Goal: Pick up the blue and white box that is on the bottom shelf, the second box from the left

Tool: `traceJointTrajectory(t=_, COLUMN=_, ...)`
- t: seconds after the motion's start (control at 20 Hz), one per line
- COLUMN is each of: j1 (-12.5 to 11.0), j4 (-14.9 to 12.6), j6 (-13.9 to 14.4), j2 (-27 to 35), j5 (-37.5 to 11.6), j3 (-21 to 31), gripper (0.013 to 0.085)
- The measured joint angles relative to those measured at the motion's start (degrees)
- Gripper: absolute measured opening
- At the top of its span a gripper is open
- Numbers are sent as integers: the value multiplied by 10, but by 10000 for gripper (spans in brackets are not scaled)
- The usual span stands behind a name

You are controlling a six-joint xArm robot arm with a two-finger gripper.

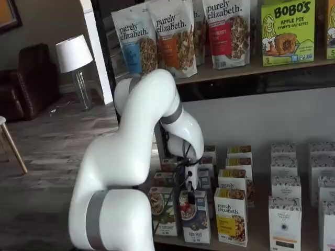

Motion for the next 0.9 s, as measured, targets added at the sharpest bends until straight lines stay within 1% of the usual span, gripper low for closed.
traceJointTrajectory(t=0.4, j1=2, j4=-49, j6=45, j2=11, j5=23, j3=-16, gripper=850)
traceJointTrajectory(t=0.75, j1=5, j4=-62, j6=59, j2=17, j5=42, j3=-24, gripper=850)
traceJointTrajectory(t=0.9, j1=8, j4=-61, j6=62, j2=20, j5=41, j3=-25, gripper=850)
